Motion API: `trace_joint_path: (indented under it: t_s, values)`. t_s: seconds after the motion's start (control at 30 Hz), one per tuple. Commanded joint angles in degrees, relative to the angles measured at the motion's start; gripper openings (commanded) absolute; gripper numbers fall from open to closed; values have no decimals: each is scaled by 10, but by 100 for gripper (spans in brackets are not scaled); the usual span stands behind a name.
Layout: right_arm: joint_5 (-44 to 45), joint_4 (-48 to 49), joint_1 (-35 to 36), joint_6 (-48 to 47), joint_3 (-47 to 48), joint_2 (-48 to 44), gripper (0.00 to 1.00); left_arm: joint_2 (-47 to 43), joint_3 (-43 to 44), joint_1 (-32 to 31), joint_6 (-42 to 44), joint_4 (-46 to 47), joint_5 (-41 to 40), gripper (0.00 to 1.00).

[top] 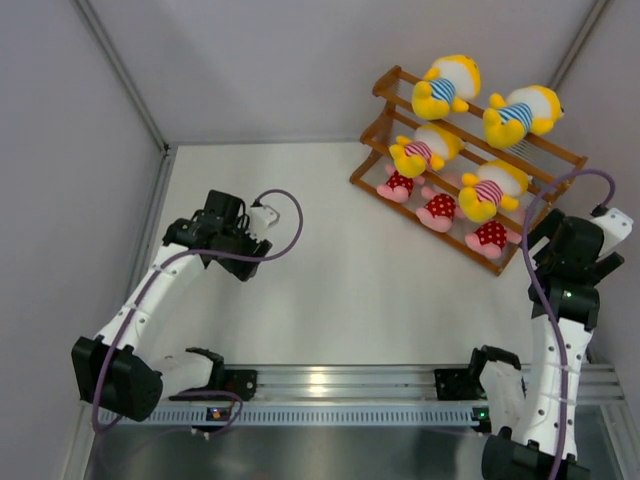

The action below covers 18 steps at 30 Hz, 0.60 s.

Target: Place and organize the stuffed toys onto the shelf

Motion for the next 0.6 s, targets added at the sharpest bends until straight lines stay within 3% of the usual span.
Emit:
trace_joint_path:
  t_s: [0.0, 0.17, 0.57]
  values:
    - [0, 28, -18, 0, -4, 1, 99, -21, -7, 3, -24, 43, 17, 63]
    - [1, 41, -20, -4, -33, -29, 99, -25, -20, 10, -39, 64, -5, 62]
    - [-25, 44, -20, -4, -36, -35, 99, -28, -29, 33, -45, 67, 33, 62]
